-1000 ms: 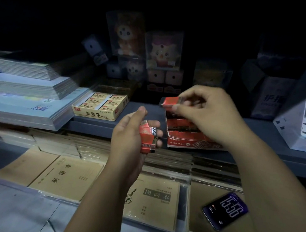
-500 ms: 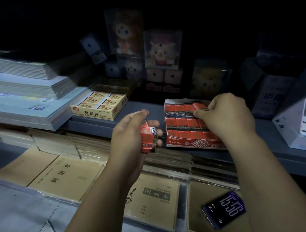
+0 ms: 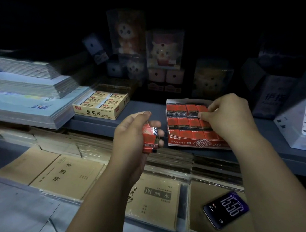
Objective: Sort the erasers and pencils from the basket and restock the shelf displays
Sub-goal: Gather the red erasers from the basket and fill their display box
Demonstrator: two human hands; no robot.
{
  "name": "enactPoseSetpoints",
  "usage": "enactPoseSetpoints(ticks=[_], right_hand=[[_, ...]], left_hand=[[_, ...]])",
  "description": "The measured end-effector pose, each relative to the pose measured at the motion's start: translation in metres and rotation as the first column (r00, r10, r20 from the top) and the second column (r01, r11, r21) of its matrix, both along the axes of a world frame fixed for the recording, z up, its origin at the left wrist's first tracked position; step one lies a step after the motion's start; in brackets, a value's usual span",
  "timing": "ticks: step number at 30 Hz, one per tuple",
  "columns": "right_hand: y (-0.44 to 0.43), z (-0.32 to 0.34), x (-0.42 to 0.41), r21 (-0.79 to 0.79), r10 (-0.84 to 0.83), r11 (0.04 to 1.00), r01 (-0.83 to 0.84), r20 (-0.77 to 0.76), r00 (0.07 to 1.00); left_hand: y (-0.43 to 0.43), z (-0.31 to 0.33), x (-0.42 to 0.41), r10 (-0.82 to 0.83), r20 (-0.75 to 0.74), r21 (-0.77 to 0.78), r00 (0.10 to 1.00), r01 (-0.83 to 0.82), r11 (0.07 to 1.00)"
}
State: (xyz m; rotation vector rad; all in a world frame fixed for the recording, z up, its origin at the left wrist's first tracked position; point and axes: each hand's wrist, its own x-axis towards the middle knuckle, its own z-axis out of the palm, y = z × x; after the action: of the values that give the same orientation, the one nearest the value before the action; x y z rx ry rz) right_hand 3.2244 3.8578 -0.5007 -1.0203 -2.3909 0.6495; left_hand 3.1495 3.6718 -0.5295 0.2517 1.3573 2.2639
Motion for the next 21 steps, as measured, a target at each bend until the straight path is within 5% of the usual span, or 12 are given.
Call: enactPoseSetpoints(ticks=[4, 8, 11, 14, 21], right_hand=[[0.001, -0.001, 0.004, 0.09, 0.014, 0.996, -0.016, 0.028, 1.0], [-0.013, 0.002, 0.002, 0.285, 0.135, 0.954, -0.095, -0.123, 0.983], [-0.043, 0.013, -0.002, 0.178, 0.448, 0.893, -0.414, -0.253, 0.858], [-0.066, 0.017, 0.0, 0.06, 0.638, 0.763, -0.643, -0.222, 0.737], [-0.072, 0.009, -0.005, -0.014, 0.725, 0.686, -0.727, -0.073, 0.685]], left_hand=[[0.001, 0.001, 0.0, 0.003, -0.001, 0.001, 1.0, -0.003, 1.0], [0.001, 0.001, 0.001, 0.033, 0.016, 0.025, 0.999, -0.033, 0.999], [0.001, -0.001, 0.0, 0.041, 0.058, 0.05, 0.997, -0.044, 0.998], [-0.001, -0.003, -0.002, 0.033, 0.08, 0.041, 0.996, -0.036, 0.998], [-0.003, 0.003, -0.001, 0.097, 0.102, 0.017, 0.99, -0.1, 0.995]])
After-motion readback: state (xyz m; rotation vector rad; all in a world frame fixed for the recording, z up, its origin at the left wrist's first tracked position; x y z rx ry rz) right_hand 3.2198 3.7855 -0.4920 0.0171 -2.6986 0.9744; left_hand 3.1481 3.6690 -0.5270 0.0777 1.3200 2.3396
